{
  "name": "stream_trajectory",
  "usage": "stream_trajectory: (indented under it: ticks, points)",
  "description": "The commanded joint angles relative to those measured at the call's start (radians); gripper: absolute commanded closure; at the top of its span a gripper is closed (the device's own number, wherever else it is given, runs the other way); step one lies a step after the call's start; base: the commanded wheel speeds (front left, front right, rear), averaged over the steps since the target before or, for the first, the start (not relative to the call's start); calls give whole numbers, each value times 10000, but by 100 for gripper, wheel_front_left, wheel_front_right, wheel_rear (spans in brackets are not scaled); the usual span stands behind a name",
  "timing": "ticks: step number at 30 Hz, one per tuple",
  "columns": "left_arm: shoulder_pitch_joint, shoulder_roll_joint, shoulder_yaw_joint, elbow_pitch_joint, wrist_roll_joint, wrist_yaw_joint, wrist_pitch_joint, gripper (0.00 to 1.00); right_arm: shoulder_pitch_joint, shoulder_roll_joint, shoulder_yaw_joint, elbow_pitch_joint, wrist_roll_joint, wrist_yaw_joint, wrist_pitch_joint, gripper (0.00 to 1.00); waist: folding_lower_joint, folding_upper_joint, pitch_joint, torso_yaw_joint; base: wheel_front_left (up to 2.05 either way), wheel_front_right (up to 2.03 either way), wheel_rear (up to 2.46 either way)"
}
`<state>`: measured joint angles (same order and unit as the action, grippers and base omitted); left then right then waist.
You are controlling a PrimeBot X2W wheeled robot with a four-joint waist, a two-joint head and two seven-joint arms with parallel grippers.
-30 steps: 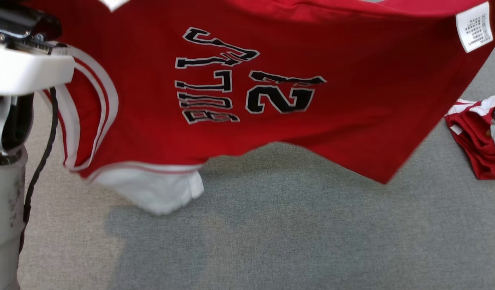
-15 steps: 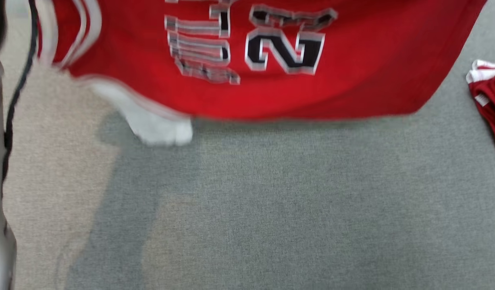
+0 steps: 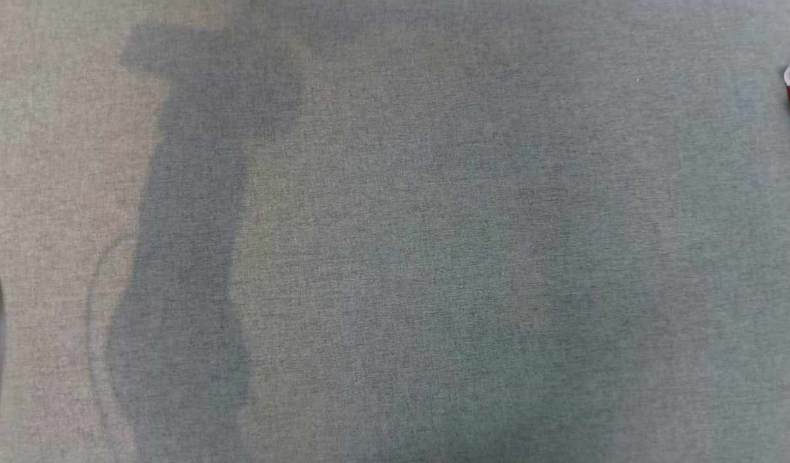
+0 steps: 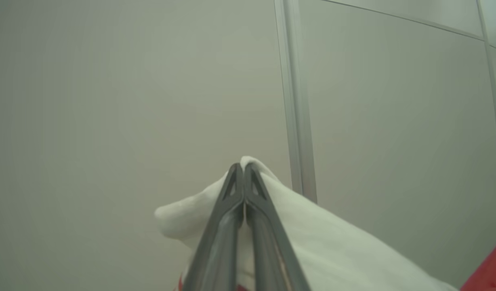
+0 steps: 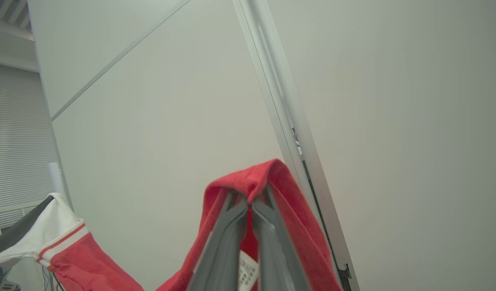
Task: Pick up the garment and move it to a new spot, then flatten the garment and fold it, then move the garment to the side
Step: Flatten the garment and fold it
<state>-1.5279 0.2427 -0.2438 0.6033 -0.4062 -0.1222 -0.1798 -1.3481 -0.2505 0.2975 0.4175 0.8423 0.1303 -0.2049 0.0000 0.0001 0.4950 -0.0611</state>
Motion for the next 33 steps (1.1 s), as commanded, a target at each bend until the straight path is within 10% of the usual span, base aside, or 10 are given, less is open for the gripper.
stream_trajectory:
  ticks: [1,18,33]
  points:
    - [-7,-59,-26,343,-175,-44,70,100,-123,16,240,226,19,10,-117,100,0,-1,62,46,0,0,0]
    - [2730,-722,-631,4617,-2770,-84,-272,100,1017,221,3970,3442,1649,9,-614,100,0,-1,676,136,0,0,0]
    - [8640,233,-704,1684,-4284,-82,-825,100,7232,-105,1866,392,1237,9,-615,100,0,-1,-703,-50,0,0,0]
